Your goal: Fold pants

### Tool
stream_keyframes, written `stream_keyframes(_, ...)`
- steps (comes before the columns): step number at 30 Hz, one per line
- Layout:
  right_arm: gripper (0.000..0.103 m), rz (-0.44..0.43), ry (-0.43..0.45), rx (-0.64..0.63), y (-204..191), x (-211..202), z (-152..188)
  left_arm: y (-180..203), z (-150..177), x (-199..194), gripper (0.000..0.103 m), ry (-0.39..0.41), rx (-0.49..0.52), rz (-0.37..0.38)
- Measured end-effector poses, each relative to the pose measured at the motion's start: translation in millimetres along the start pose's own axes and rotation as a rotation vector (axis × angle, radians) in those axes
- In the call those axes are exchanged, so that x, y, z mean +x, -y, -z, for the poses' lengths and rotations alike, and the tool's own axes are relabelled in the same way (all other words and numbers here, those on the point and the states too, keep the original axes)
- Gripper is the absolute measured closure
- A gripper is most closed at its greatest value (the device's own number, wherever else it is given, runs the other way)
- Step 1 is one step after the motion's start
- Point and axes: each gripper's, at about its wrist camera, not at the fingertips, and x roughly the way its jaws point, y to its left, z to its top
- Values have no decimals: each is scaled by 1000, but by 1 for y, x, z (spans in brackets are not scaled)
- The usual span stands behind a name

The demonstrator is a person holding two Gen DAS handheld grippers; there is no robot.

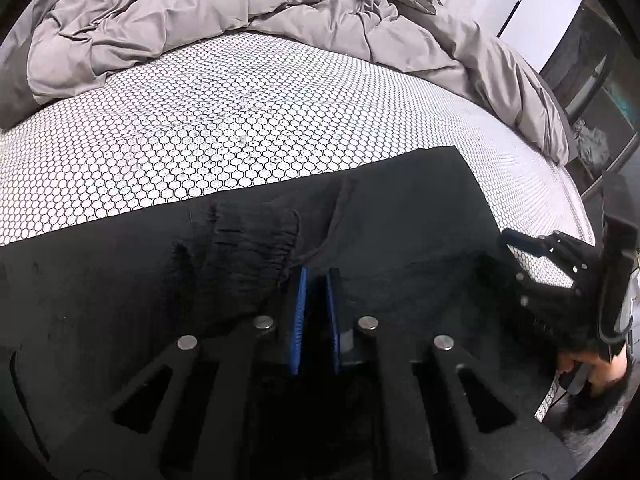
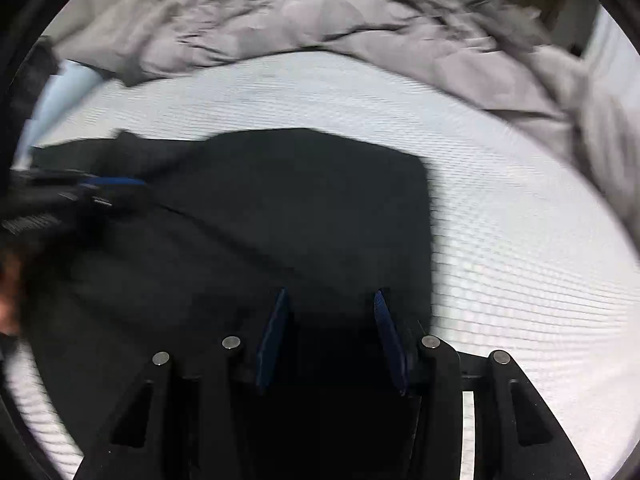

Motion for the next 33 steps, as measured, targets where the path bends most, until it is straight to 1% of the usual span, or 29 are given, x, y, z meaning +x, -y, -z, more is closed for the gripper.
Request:
stream_keyframes(1,56,16,-1,24,9,1,3,1,0,-1,93,4,4,-10)
stream_keyframes(2,55,-1,1,47,14,1,3,4,1,-5,93,16,11,-22)
stream_keyframes(3,55,-38,6,81,21,0,4,9,2,-11,93,33,23,-34)
stream_keyframes(4,55,-52,17,102,25,-4,4,11,4,-18,93,49,33,-37)
stream_keyframes(6,55,-57,56,106,26,-16,5,20,8,-39,93,114,58,-45)
stream_keyframes(8,55,-95,98,102,21,-30,6,30,10,-50,93,161,86,-33)
stream_keyframes(9,55,-113,110,102,19,-34,6,34,9,-48,92,160,97,-42)
stream_keyframes(11,55,-183,120,91,8,-40,6,36,6,-37,92,133,104,-84)
stream_keyframes(13,55,-234,101,52,-7,-36,8,23,2,-16,92,77,48,-152)
stream_keyframes(14,55,-244,75,19,-17,-30,9,14,1,-9,93,62,6,-144)
stream_keyframes(15,55,-239,46,-7,-24,-24,11,1,-1,-7,94,61,-47,-90)
stream_keyframes(16,55,-222,21,-32,-28,-18,13,-5,-3,-6,98,61,-77,-62)
stream_keyframes(17,55,-202,15,-50,-29,-15,15,-10,-4,-6,100,58,-94,-46)
stream_keyframes(18,55,-178,13,-55,-25,-15,17,-14,-4,-8,101,60,-105,-28)
stream_keyframes(19,55,-150,8,-51,-20,-16,17,-15,-3,-9,101,62,-109,-22)
stream_keyframes(21,55,-75,-3,-26,-6,-18,17,-10,-1,-14,100,65,-92,-43)
stream_keyframes(22,54,-58,-1,-3,1,-19,17,-5,-1,-18,100,74,-75,-53)
stream_keyframes(23,54,-70,7,38,10,-20,12,-1,-1,-24,100,90,-56,-58)
stream_keyframes(24,54,-104,18,69,14,-23,9,7,-3,-32,100,126,-26,-67)
stream_keyframes(26,54,-161,65,87,12,-28,-2,12,-6,-40,100,163,-9,-73)
stream_keyframes(28,54,-189,86,70,-1,-28,-17,10,-10,-38,100,155,-28,-62)
stream_keyframes(30,54,-225,105,28,-22,-23,-37,2,-13,-28,100,115,-60,-70)
stream_keyframes(31,54,-235,102,0,-34,-17,-48,-1,-13,-22,100,96,-60,-85)
stream_keyframes(33,54,-237,87,-50,-50,-4,-62,-8,-13,-15,100,88,-52,-102)
